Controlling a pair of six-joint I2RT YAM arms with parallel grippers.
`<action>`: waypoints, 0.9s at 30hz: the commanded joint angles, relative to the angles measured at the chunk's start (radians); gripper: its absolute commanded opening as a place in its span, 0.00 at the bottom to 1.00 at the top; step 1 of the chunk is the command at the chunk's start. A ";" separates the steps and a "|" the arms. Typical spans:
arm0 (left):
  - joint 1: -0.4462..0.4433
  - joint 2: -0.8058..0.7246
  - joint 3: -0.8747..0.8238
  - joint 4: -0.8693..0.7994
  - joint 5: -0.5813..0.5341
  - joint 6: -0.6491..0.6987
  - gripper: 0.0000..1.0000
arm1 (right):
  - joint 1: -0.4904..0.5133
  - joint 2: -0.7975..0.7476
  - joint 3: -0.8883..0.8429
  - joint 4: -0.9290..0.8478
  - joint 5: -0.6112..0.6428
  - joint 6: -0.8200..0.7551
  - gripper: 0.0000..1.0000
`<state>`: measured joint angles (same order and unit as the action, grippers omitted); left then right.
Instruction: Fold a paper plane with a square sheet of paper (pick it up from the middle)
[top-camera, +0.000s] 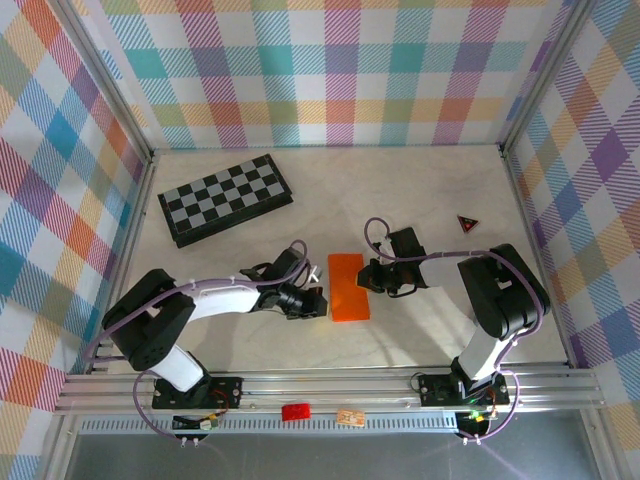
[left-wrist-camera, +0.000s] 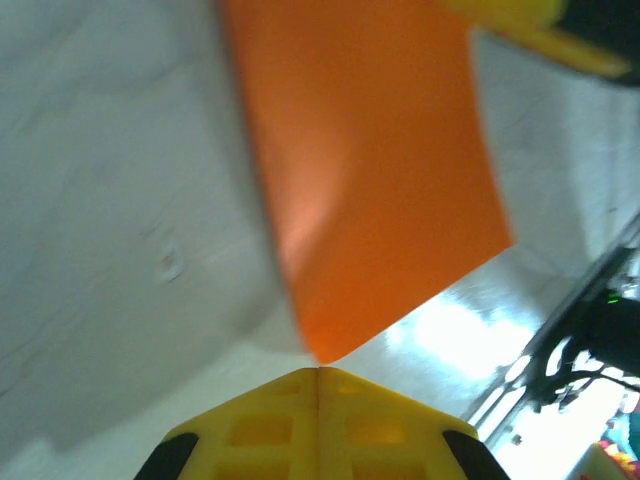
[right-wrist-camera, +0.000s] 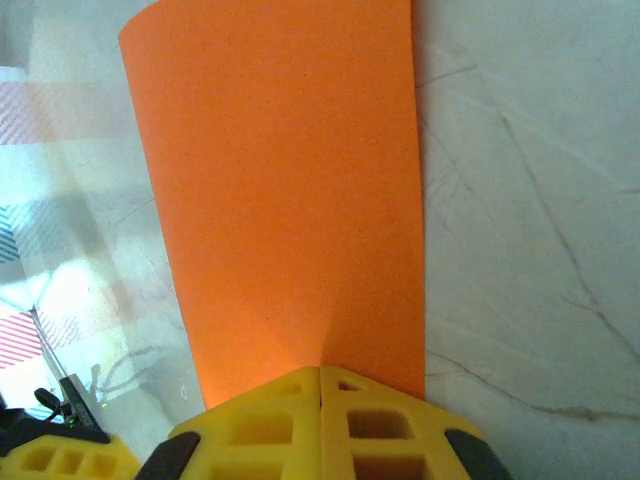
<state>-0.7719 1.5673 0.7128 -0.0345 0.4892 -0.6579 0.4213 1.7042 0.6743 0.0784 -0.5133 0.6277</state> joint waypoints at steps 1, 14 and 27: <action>-0.017 0.045 0.057 0.117 0.062 -0.056 0.00 | -0.011 0.054 -0.047 -0.161 0.170 -0.026 0.00; -0.056 0.160 -0.005 0.119 0.051 -0.020 0.00 | -0.010 0.057 -0.052 -0.164 0.177 -0.030 0.00; -0.076 -0.014 -0.084 -0.009 -0.059 0.093 0.01 | -0.010 0.071 -0.049 -0.149 0.165 -0.025 0.00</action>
<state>-0.8295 1.5940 0.6281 0.0471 0.4690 -0.6056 0.4210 1.7054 0.6743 0.0795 -0.5159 0.6281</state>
